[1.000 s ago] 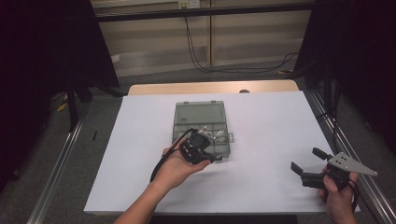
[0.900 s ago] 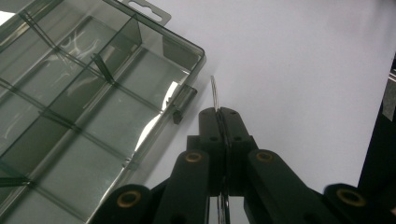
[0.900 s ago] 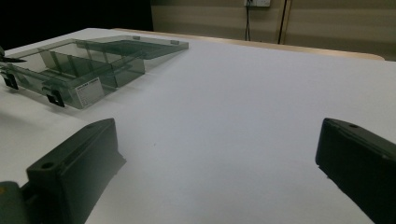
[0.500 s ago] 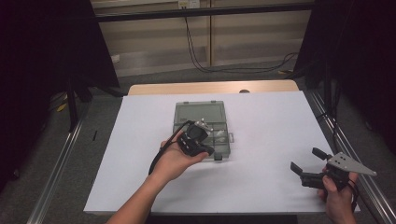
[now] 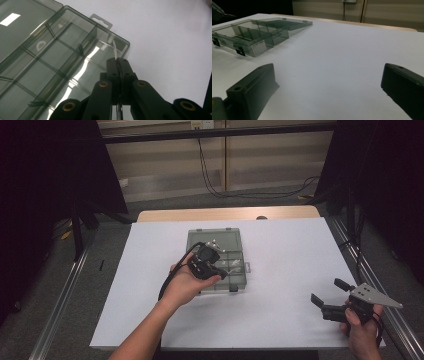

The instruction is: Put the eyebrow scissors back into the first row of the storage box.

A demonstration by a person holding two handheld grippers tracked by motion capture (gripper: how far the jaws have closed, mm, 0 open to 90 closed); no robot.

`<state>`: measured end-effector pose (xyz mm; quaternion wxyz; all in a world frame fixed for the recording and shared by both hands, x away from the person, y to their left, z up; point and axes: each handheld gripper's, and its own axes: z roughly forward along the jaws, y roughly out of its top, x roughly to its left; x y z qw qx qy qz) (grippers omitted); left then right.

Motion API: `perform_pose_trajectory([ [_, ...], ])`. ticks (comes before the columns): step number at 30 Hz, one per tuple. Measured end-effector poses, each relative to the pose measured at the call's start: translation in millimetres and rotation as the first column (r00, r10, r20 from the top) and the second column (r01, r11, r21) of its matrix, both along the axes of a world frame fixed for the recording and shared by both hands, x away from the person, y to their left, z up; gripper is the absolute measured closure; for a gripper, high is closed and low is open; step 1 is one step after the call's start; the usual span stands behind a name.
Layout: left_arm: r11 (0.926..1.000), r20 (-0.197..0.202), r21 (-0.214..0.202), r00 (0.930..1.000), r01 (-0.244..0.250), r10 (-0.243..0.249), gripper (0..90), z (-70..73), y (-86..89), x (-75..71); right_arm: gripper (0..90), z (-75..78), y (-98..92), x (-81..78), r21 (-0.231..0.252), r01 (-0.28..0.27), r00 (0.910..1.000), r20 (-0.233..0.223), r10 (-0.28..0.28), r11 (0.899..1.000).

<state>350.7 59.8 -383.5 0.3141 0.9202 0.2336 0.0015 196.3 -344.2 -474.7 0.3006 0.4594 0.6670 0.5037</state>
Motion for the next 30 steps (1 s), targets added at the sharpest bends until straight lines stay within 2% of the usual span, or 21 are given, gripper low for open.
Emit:
perform_pose_trajectory([
  [3, 0.9999, -0.002, -0.004, 1.0, 0.009, -0.009, 89.3, 0.6, 1.3, 4.3, 0.0, 0.0, 0.2, -0.1, 0.004, 0.004, 1.0, -0.001, -0.004, 1.0],
  [5, 1.0, 0.017, 0.003, 0.9998, -0.002, 0.002, 89.3, 0.8, 1.6, 5.9, 0.0, -0.1, 0.1, -0.1, 0.005, 0.006, 1.0, -0.001, -0.006, 1.0],
  [11, 0.9998, 0.023, 0.001, 0.9995, -0.022, 0.022, 89.3, 0.8, 4.5, 12.8, 0.0, -0.1, 0.0, -0.1, 0.0, 0.002, 1.0, 0.0, -0.002, 1.0],
  [14, 0.9995, 0.004, -0.024, 0.9998, -0.021, 0.021, 89.3, 0.3, 5.5, 16.5, 0.0, -0.1, 0.0, -0.2, 0.001, 0.003, 1.0, -0.001, -0.003, 1.0],
  [15, 0.9999, 0.005, -0.015, 1.0, -0.005, 0.005, 89.4, 1.2, 6.3, 18.2, 0.0, -0.2, 0.0, -0.1, 0.002, 0.004, 1.0, 0.0, -0.004, 1.0],
  [18, 0.9989, 0.008, -0.038, 0.9996, -0.028, 0.028, 89.3, 0.1, 4.9, 20.4, 0.0, -0.1, 0.0, -0.1, 0.001, 0.003, 1.0, -0.002, -0.003, 1.0],
  [19, 0.9996, 0.01, -0.024, 0.9998, -0.014, 0.015, 89.4, 1.1, 5.9, 22.5, 0.0, -0.1, 0.0, -0.1, 0.001, 0.003, 1.0, -0.002, -0.003, 1.0],
  [21, 0.9989, 0.012, -0.038, 0.9996, -0.027, 0.027, 89.4, 0.9, 5.4, 24.4, 0.0, -0.1, 0.0, -0.1, 0.002, 0.006, 1.0, 0.0, -0.006, 1.0],
  [22, 0.9998, 0.017, -0.018, 0.9998, -0.011, 0.011, 89.3, 2.0, 6.5, 26.5, 0.0, -0.2, 0.0, -0.1, 0.003, 0.006, 1.0, 0.0, -0.006, 1.0],
  [24, 0.999, 0.017, -0.03, 0.9992, -0.034, 0.035, 89.4, 1.8, 5.9, 27.7, 0.0, -0.2, -0.1, -0.1, 0.002, 0.005, 1.0, 0.0, -0.005, 1.0],
  [26, 0.9984, 0.019, -0.038, 0.9989, -0.042, 0.043, 89.3, 1.2, 6.0, 29.8, 0.0, -0.2, -0.1, -0.1, 0.002, 0.005, 1.0, 0.0, -0.005, 1.0],
  [28, 0.9994, 0.029, -0.02, 0.9992, -0.028, 0.029, 89.3, 1.2, 7.4, 33.6, 0.0, -0.2, 0.0, -0.1, 0.002, 0.005, 1.0, 0.0, -0.005, 1.0],
  [30, 0.9985, 0.03, -0.032, 0.9985, -0.045, 0.046, 89.3, -0.6, 7.1, 34.3, 0.0, -0.2, -0.1, -0.1, 0.002, 0.005, 1.0, 0.0, -0.005, 1.0],
])
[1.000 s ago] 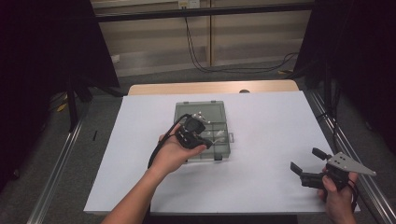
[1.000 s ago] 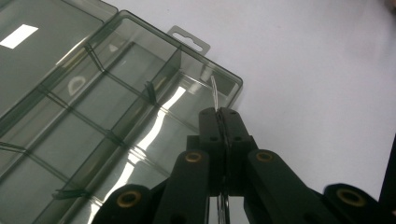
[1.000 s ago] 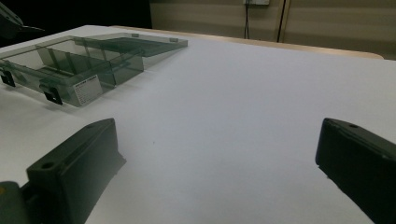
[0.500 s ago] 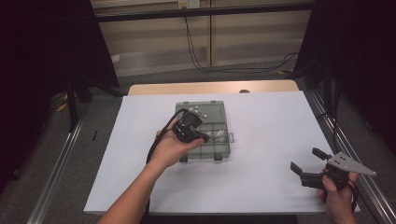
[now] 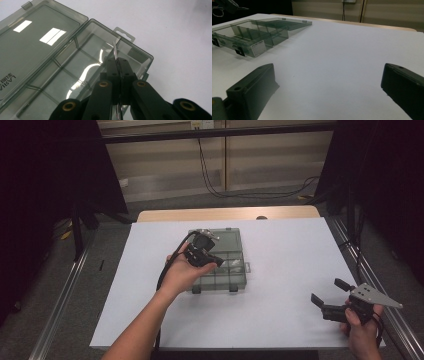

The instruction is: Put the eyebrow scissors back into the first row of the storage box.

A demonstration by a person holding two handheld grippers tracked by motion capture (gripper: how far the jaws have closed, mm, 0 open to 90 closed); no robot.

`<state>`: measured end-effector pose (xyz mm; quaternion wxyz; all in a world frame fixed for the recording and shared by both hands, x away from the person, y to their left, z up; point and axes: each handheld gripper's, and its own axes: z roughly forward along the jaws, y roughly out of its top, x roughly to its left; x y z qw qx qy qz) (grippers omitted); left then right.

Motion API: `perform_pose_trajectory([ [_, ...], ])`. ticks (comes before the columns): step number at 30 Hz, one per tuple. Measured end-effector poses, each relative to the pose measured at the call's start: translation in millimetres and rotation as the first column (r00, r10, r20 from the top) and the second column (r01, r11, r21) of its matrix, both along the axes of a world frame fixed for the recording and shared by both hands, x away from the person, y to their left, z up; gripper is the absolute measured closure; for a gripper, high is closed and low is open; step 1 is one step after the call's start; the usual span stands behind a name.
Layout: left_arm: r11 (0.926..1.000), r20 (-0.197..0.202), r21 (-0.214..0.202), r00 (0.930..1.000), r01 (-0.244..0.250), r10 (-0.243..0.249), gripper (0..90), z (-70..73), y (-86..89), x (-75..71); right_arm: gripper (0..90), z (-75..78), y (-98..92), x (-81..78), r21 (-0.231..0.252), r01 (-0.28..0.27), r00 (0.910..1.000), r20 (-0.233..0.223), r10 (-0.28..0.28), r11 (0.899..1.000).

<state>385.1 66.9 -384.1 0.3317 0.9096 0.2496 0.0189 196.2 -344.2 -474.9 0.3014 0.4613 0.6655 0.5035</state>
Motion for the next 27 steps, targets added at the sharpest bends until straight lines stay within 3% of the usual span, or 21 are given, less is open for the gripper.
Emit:
perform_pose_trajectory([
  [3, 0.9997, 0.006, 0.011, 0.9998, 0.021, -0.021, 89.2, -2.9, 2.6, 5.3, 0.0, 0.0, 0.0, 0.0, 0.0, 0.0, 1.0, 0.0, 0.0, 1.0],
  [9, 0.9998, 0.034, -0.016, 0.9994, 0.011, -0.01, 89.2, -8.2, 5.3, 12.4, 0.0, -0.2, 0.0, 0.2, -0.004, 0.0, 1.0, 0.001, 0.0, 1.0],
  [12, 0.9991, 0.054, 0.035, 0.9982, 0.023, -0.025, 89.2, -9.8, 6.7, 16.6, 0.0, -0.2, 0.1, 0.3, -0.003, 0.003, 1.0, -0.001, -0.003, 1.0],
  [13, 0.9996, 0.058, 0.029, 0.9983, -0.006, 0.004, 89.2, -11.5, 5.4, 15.9, 0.0, -0.2, 0.2, 0.3, -0.003, 0.003, 1.0, -0.001, -0.003, 1.0],
  [15, 0.9989, 0.075, 0.046, 0.9972, -0.008, 0.004, 89.2, -13.8, 5.9, 18.8, 0.0, -0.3, 0.2, 0.4, -0.004, 0.004, 1.0, 0.0, -0.004, 1.0],
  [17, 0.9965, 0.092, 0.08, 0.9953, 0.022, -0.03, 89.2, -14.6, 8.4, 23.3, 0.0, -0.3, 0.2, 0.5, -0.004, 0.004, 1.0, -0.001, -0.004, 1.0],
  [19, 0.9971, 0.094, 0.075, 0.9953, 0.017, -0.024, 89.2, -17.5, 9.0, 26.1, 0.0, -0.4, 0.3, 0.6, -0.003, 0.005, 1.0, -0.001, -0.005, 1.0],
  [20, 0.9986, 0.089, 0.053, 0.9961, 0.0, -0.005, 89.2, -19.4, 8.7, 26.9, 0.0, -0.4, 0.2, 0.6, -0.004, 0.005, 1.0, -0.001, -0.005, 1.0],
  [22, 0.9967, 0.094, 0.08, 0.9953, 0.016, -0.024, 89.2, -20.8, 10.5, 30.4, 0.0, -0.4, 0.3, 0.7, -0.002, 0.006, 1.0, -0.002, -0.006, 1.0],
  [27, 0.9958, 0.107, 0.088, 0.9937, 0.026, -0.036, 89.2, -26.5, 10.6, 35.5, 0.0, -0.4, 0.3, 0.6, 0.002, 0.006, 1.0, -0.003, -0.006, 1.0],
])
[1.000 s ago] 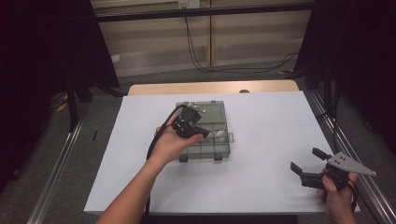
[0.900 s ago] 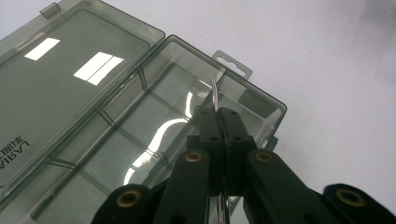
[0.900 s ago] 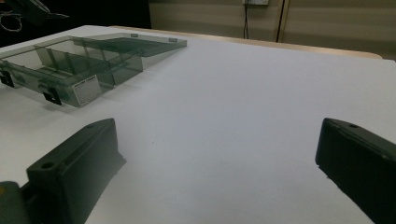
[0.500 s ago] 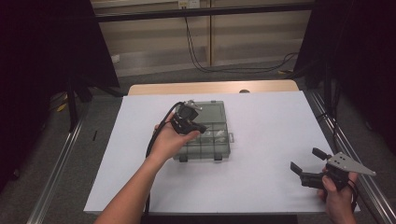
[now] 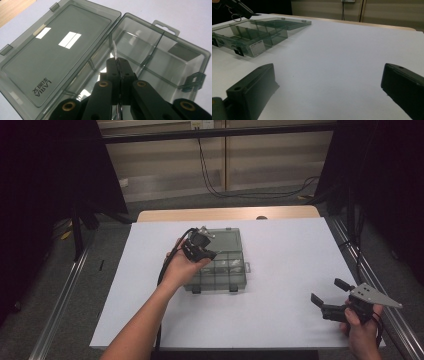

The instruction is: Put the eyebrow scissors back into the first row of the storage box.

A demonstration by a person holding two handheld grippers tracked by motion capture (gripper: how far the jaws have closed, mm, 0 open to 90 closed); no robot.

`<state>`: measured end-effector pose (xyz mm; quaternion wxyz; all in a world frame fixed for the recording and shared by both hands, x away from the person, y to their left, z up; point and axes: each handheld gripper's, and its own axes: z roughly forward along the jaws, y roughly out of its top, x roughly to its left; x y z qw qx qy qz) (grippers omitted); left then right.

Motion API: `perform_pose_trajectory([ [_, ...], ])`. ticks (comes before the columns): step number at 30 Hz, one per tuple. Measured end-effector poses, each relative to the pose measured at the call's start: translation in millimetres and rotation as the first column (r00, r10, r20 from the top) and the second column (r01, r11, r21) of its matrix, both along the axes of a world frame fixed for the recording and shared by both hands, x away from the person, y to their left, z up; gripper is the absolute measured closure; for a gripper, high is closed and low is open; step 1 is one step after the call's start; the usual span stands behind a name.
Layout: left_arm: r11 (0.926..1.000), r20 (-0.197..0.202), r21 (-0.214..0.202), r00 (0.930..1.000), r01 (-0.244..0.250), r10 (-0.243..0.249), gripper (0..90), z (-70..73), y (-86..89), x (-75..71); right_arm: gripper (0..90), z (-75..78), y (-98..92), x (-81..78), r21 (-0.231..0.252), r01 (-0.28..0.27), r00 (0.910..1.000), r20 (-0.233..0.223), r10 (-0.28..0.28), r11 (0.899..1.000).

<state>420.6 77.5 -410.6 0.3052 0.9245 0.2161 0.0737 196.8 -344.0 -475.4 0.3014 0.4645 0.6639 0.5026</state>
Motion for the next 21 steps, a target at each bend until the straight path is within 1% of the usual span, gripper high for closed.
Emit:
perform_pose_trajectory([
  [1, 0.9999, 0.003, -0.006, 0.9999, -0.01, 0.01, 89.2, -1.7, -0.6, -0.1, 0.0, 0.0, 0.0, 0.0, 0.0, 0.0, 1.0, -0.001, 0.0, 1.0],
  [2, 0.9999, 0.009, 0.013, 0.9999, 0.008, -0.008, 89.2, -2.1, 0.1, 1.5, 0.0, 0.0, 0.0, 0.0, 0.001, 0.0, 1.0, 0.0, 0.0, 1.0],
  [3, 0.9998, 0.002, -0.013, 0.9999, -0.015, 0.015, 89.2, -4.5, -1.2, 0.9, 0.0, 0.0, 0.0, 0.1, 0.001, 0.001, 1.0, 0.0, -0.001, 1.0],
  [4, 0.9999, 0.007, -0.008, 1.0, -0.007, 0.007, 89.2, -5.4, -1.0, 1.7, 0.0, 0.0, -0.1, 0.1, 0.002, 0.0, 1.0, 0.0, 0.0, 1.0],
  [5, 0.9997, 0.007, -0.014, 0.9997, -0.022, 0.022, 89.2, -7.1, -1.8, 1.1, 0.0, 0.0, -0.1, 0.1, 0.001, 0.0, 1.0, -0.001, 0.0, 1.0],
  [6, 0.9997, 0.007, -0.015, 0.9998, -0.017, 0.017, 89.2, -7.9, -1.4, 2.1, 0.0, -0.1, -0.1, 0.1, 0.002, 0.001, 1.0, 0.0, -0.001, 1.0],
  [7, 0.9998, 0.025, 0.018, 0.9996, 0.011, -0.011, 89.1, -7.6, 0.2, 4.5, 0.0, -0.1, 0.0, 0.0, 0.003, 0.001, 1.0, -0.002, -0.001, 1.0],
  [8, 1.0, 0.017, 0.0, 0.9998, -0.002, 0.002, 89.2, -9.4, -0.4, 4.1, 0.0, -0.1, -0.1, 0.0, 0.004, 0.0, 1.0, -0.002, 0.0, 1.0],
  [9, 0.9997, 0.045, 0.02, 0.9989, 0.011, -0.012, 89.2, -10.6, 0.4, 5.6, 0.0, -0.1, -0.1, 0.0, 0.004, 0.0, 1.0, -0.002, 0.0, 1.0],
  [10, 0.9999, 0.029, -0.005, 0.9995, -0.014, 0.014, 89.1, -12.6, -0.1, 5.9, 0.0, -0.1, -0.2, 0.1, 0.003, 0.0, 1.0, 0.001, 0.0, 1.0],
  [11, 1.0, 0.028, 0.007, 0.9996, -0.001, 0.0, 89.2, -12.9, 1.6, 8.0, 0.0, 0.0, -0.2, 0.0, 0.004, 0.0, 1.0, 0.0, 0.0, 1.0],
  [12, 0.9999, 0.042, 0.014, 0.9991, 0.005, -0.005, 89.2, -14.0, 2.5, 9.4, 0.0, 0.0, -0.1, 0.0, 0.005, 0.001, 1.0, -0.002, -0.001, 1.0],
  [13, 0.9996, 0.025, 0.021, 0.9996, 0.016, -0.016, 89.2, -13.5, 3.5, 10.7, 0.0, 0.0, -0.1, -0.1, 0.005, 0.0, 1.0, -0.004, 0.0, 1.0],
  [14, 0.9994, 0.02, -0.026, 0.9995, -0.024, 0.024, 89.2, -16.9, 1.5, 8.9, 0.0, 0.0, -0.1, 0.0, 0.005, 0.0, 1.0, -0.002, 0.0, 1.0],
  [15, 0.9998, 0.025, 0.012, 0.9996, 0.013, -0.013, 89.1, -15.6, 3.5, 11.0, 0.0, 0.0, -0.1, -0.1, 0.005, 0.0, 1.0, -0.003, 0.0, 1.0],
  [16, 0.9997, 0.022, 0.015, 0.9996, 0.019, -0.02, 89.2, -16.3, 3.4, 11.1, 0.0, -0.1, -0.1, 0.0, 0.004, 0.001, 1.0, -0.003, -0.001, 1.0],
  [17, 1.0, 0.019, -0.005, 0.9998, 0.003, -0.003, 89.1, -18.1, 2.2, 9.7, 0.0, 0.0, -0.1, 0.0, 0.004, 0.001, 1.0, -0.004, -0.001, 1.0],
  [18, 0.9995, 0.017, 0.011, 0.9994, 0.03, -0.03, 89.2, -17.7, 3.3, 10.9, 0.0, -0.1, -0.2, 0.1, 0.002, 0.0, 1.0, -0.001, 0.0, 1.0],
  [19, 0.9996, 0.011, -0.029, 0.9999, -0.006, 0.006, 89.1, -21.0, 1.3, 8.7, 0.0, -0.2, 0.0, 0.2, 0.001, 0.002, 1.0, 0.0, -0.002, 1.0],
  [20, 0.9992, 0.018, 0.019, 0.9992, 0.035, -0.036, 89.1, -19.9, 3.5, 11.3, 0.0, -0.2, 0.2, 0.1, 0.002, 0.002, 1.0, -0.001, -0.002, 1.0],
  [21, 0.9993, 0.014, 0.015, 0.9993, 0.035, -0.035, 89.1, -21.2, 3.7, 11.5, 0.0, -0.1, 0.1, 0.0, 0.001, 0.001, 1.0, -0.002, -0.001, 1.0],
])
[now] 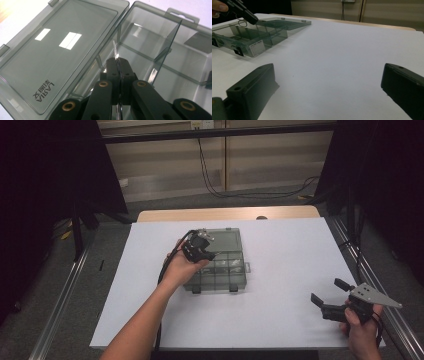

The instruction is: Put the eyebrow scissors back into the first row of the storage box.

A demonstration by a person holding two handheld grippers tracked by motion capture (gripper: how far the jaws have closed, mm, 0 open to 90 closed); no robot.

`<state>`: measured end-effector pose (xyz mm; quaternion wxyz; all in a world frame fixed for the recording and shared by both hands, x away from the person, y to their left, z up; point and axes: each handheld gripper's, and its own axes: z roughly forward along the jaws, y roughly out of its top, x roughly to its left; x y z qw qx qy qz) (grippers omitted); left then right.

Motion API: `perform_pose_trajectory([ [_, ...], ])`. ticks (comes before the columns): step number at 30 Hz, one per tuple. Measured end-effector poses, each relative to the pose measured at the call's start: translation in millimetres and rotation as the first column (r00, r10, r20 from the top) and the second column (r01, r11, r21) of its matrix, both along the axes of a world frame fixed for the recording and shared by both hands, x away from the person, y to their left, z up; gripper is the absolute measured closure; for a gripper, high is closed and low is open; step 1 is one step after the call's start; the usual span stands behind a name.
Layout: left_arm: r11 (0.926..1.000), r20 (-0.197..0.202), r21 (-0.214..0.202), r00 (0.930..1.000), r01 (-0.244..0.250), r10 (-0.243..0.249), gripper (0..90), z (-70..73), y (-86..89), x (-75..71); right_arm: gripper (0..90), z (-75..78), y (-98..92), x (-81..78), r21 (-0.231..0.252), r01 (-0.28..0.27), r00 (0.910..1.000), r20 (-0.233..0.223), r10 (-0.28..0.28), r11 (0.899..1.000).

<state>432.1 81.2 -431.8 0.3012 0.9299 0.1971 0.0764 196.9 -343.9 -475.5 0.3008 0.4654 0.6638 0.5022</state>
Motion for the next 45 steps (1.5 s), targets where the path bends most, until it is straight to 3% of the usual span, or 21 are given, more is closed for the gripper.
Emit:
perform_pose_trajectory([
  [1, 0.9988, -0.005, -0.036, 0.9995, -0.032, 0.032, 89.1, -3.0, -1.6, -1.6, 0.0, 0.0, 0.0, 0.0, 0.0, 0.001, 1.0, 0.001, -0.001, 1.0],
  [3, 1.0, 0.003, 0.007, 1.0, -0.004, 0.004, 89.1, -2.7, 0.8, 0.6, 0.0, 0.0, 0.0, 0.0, 0.0, 0.0, 1.0, 0.0, 0.0, 1.0],
  [4, 0.9993, -0.004, -0.018, 0.9995, -0.032, 0.032, 88.9, -4.5, 0.1, 0.1, 0.0, 0.0, 0.0, 0.0, -0.001, 0.001, 1.0, 0.0, -0.001, 1.0],
  [6, 1.0, 0.002, 0.001, 1.0, -0.009, 0.009, 88.0, -4.8, 1.5, 1.9, 0.0, -0.1, 0.0, 0.2, -0.004, 0.001, 1.0, 0.002, -0.001, 1.0],
  [7, 0.998, -0.014, -0.046, 0.999, -0.042, 0.042, 87.1, -6.5, 0.8, -0.1, 0.0, 0.0, 0.1, 0.0, -0.002, 0.001, 1.0, 0.001, -0.001, 1.0],
  [9, 0.9983, 0.008, -0.05, 0.9996, -0.028, 0.029, 79.7, -6.0, 4.6, 3.2, 0.0, -0.1, -0.1, 0.1, -0.003, 0.001, 1.0, 0.003, -0.001, 1.0],
  [13, 0.9962, 0.005, -0.077, 0.9992, -0.04, 0.041, 63.9, -3.4, 8.8, 1.8, 0.0, 0.1, 0.1, -0.2, -0.008, -0.005, 1.0, 0.005, 0.005, 1.0],
  [14, 0.9933, 0.0, -0.1, 0.9983, -0.058, 0.058, 61.7, -3.8, 9.1, 0.4, 0.0, 0.2, 0.2, -0.3, -0.009, -0.004, 1.0, 0.005, 0.004, 1.0],
  [15, 0.9926, -0.011, -0.096, 0.9972, -0.075, 0.074, 54.8, -2.5, 9.9, -1.3, 0.0, 0.3, 0.5, -0.3, -0.009, -0.001, 1.0, 0.004, 0.001, 1.0],
  [16, 0.9782, -0.001, -0.152, 0.9897, -0.142, 0.143, 46.2, -5.6, 7.2, -5.9, 0.0, 0.4, 0.8, -0.3, -0.011, 0.001, 1.0, 0.005, -0.001, 1.0],
  [17, 0.9846, -0.007, -0.127, 0.9927, -0.12, 0.12, 39.5, -3.0, 11.2, -5.7, 0.0, 0.5, 1.2, -0.3, -0.017, 0.004, 1.0, 0.005, -0.004, 1.0],
  [20, 0.9733, -0.028, -0.174, 0.9887, -0.15, 0.147, 24.4, -3.4, 16.0, -7.2, 0.0, 1.7, 2.3, 0.1, -0.025, 0.002, 1.0, -0.001, -0.002, 1.0],
  [22, 0.9721, -0.041, -0.176, 0.9879, -0.155, 0.15, 12.0, -2.1, 22.3, -6.8, 0.0, 1.7, 2.2, 1.0, -0.03, 0.006, 1.0, 0.0, -0.006, 1.0],
  [25, 0.9549, -0.052, -0.23, 0.9821, -0.188, 0.181, 0.7, -1.3, 33.0, -6.5, 0.0, 2.8, 1.4, 1.0, -0.026, 0.013, 0.9999, -0.005, -0.014, 1.0],
  [30, 0.9332, -0.057, -0.296, 0.979, -0.204, 0.195, 0.0, 2.3, 51.7, -8.3, 0.0, 5.0, 0.0, 2.6, -0.009, 0.027, 0.9996, -0.012, -0.027, 1.0],
  [34, 0.9277, -0.05, -0.309, 0.9775, -0.21, 0.205, 0.0, 5.8, 62.7, -9.5, 0.0, 5.5, 3.1, 6.1, -0.017, 0.029, 0.9994, -0.015, -0.03, 0.999],
  [35, 0.919, -0.056, -0.33, 0.9763, -0.216, 0.209, 0.0, 6.2, 65.4, -9.8, 0.0, 6.0, 3.6, 6.8, -0.016, 0.029, 0.9994, -0.019, -0.029, 0.999],
  [39, 0.9063, -0.051, -0.356, 0.9731, -0.228, 0.225, 0.0, 6.3, 73.0, -9.8, 0.0, 9.1, 9.0, 13.5, -0.021, 0.023, 0.9996, -0.017, -0.023, 1.0],
  [45, 0.9025, -0.052, -0.363, 0.9721, -0.232, 0.229, 0.0, 5.2, 79.0, -8.9, 0.0, 17.8, 19.0, 23.8, -0.018, 0.004, 1.0, -0.007, -0.004, 1.0],
])
